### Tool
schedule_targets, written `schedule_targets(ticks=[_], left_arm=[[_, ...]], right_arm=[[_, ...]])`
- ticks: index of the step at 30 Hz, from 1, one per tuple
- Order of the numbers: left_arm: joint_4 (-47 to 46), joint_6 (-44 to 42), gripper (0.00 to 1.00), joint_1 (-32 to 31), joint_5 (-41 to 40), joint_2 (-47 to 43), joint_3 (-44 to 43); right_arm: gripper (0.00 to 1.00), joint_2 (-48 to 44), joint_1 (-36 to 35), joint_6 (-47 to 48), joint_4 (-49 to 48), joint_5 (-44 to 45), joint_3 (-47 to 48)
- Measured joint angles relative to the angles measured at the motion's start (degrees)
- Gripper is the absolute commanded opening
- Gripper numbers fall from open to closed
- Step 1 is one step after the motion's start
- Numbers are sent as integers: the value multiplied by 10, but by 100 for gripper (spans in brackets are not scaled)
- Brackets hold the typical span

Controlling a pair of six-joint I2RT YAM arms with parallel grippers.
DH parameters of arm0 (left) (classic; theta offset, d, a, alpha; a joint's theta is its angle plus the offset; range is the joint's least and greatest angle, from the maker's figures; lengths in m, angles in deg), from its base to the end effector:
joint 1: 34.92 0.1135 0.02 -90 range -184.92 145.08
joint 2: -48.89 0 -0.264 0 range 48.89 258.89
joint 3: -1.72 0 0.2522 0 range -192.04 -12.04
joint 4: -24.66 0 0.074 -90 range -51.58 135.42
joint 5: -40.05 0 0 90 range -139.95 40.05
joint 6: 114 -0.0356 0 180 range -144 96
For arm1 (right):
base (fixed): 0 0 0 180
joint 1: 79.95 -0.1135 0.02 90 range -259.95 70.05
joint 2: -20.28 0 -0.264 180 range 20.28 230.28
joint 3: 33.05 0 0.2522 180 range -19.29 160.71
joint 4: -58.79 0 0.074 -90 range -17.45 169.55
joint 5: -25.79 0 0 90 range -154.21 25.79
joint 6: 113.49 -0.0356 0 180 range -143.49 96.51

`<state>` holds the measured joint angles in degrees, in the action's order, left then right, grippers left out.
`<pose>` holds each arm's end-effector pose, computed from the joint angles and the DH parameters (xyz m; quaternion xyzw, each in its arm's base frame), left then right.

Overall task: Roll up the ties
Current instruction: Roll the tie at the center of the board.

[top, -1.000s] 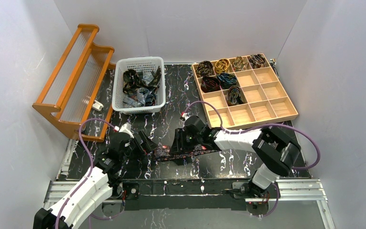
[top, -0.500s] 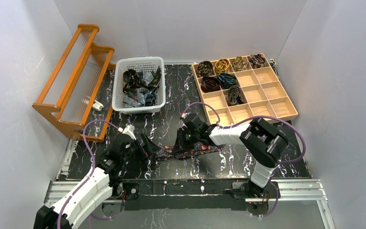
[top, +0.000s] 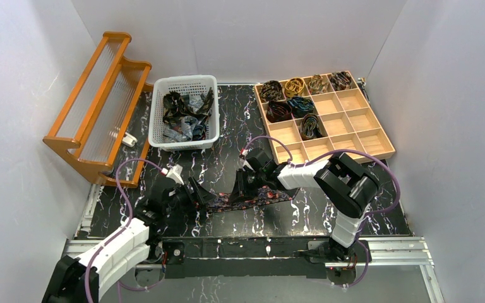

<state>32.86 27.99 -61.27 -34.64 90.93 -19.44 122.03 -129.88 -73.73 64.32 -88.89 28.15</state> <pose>0.1341 -0.0769 0.1477 -0.1237 0.8480 -0.4064 0.3170 0.2070 0.2691 0.1314 -0.0775 0.9062 0.4074 0.0824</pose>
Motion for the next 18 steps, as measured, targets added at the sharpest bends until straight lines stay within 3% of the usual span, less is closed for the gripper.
schedule_targets(ticks=[18], left_arm=[[-95, 28, 47, 2, 22, 48, 33]], right_arm=[[18, 7, 4, -7, -13, -15, -4]])
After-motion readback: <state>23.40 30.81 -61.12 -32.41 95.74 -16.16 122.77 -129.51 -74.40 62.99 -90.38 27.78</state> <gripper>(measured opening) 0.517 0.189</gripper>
